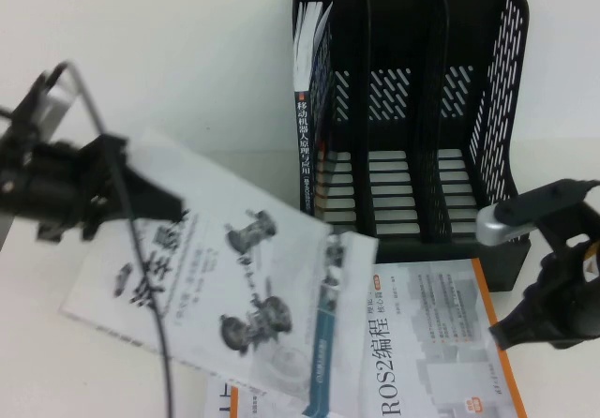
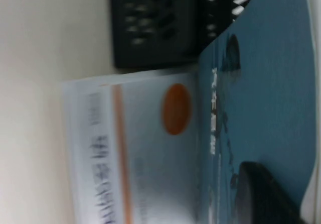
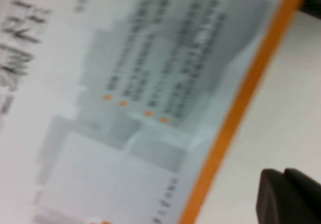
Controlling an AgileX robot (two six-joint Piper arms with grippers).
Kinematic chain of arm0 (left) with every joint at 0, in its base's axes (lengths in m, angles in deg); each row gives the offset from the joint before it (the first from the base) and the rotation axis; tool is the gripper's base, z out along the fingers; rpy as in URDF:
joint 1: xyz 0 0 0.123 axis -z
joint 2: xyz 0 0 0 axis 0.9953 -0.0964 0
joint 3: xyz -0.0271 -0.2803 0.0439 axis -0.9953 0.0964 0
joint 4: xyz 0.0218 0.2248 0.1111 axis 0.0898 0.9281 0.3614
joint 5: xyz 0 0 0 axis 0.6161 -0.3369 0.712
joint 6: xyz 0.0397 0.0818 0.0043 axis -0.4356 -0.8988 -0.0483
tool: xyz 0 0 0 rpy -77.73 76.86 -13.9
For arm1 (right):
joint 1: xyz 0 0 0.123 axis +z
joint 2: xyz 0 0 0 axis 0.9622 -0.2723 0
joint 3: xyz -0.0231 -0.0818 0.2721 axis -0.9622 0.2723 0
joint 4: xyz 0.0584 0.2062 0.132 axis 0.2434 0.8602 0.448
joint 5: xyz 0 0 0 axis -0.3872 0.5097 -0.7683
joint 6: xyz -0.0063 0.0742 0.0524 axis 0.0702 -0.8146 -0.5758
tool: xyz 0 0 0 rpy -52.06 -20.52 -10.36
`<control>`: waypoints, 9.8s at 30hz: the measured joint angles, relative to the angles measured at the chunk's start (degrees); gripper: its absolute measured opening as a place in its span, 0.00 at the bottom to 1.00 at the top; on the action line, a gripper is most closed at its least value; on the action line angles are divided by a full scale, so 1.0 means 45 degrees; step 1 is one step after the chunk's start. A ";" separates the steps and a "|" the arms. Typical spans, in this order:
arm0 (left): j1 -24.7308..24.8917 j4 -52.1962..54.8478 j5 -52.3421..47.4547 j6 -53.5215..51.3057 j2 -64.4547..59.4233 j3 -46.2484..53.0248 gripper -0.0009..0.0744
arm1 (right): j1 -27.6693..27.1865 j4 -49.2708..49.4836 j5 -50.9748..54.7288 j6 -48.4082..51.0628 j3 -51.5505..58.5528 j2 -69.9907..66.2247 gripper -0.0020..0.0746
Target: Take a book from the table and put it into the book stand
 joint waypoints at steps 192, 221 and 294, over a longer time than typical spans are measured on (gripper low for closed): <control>1.2174 1.4592 0.6372 0.4908 0.1023 -0.5685 0.01 | -0.0060 -0.5181 0.0249 -0.6710 0.6331 1.4240 0.03; 1.1053 1.2372 1.0720 0.5544 0.2709 0.2257 0.01 | -0.0060 -0.5209 0.0350 -0.7085 0.6331 1.4240 0.03; 0.2143 1.0991 1.0737 0.4320 1.9654 1.4751 0.01 | -0.0068 -0.5215 0.0350 -0.7091 0.6331 1.4240 0.03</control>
